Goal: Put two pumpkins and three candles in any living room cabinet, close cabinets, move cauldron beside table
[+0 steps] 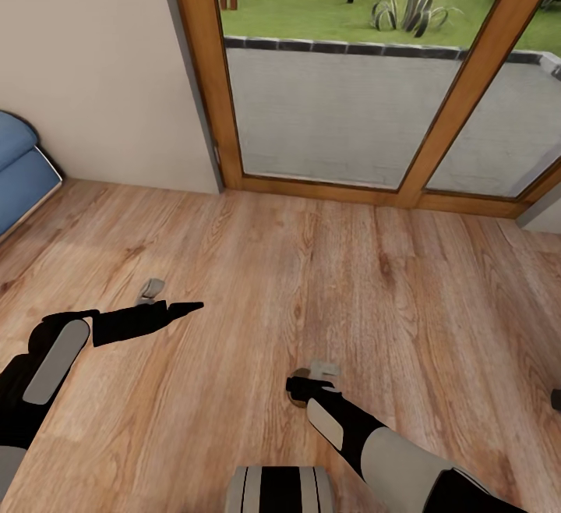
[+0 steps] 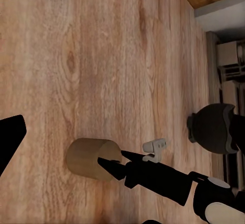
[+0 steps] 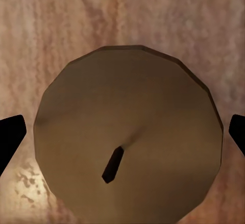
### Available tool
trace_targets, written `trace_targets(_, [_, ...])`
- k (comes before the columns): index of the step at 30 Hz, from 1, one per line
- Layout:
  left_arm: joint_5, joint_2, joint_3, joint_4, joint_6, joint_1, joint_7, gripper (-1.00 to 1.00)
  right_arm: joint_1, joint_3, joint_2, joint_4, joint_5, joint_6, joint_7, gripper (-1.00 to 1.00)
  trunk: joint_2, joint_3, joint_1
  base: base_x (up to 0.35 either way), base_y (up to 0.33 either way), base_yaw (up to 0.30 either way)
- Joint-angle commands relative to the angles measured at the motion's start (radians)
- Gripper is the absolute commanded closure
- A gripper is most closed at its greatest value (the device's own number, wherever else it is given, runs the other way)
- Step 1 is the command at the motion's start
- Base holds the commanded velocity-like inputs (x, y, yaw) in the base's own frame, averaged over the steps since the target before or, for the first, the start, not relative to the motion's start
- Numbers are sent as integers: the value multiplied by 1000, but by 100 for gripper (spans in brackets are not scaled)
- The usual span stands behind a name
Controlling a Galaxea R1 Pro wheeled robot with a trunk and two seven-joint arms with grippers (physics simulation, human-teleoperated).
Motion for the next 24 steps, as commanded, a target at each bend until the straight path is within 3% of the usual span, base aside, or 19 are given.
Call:
trace_targets(1, [-3,1,-1,0,3,0,-5,-100,-1,8,-1,-2,-4,4,-8,-100,0,-1,0,0,0,0])
trace_targets(24, [-3,1,-1,0,3,-1,-5,-100,-1,9,-1,-2,-3,4,-8,-100,-1,-8,1,0,0,0])
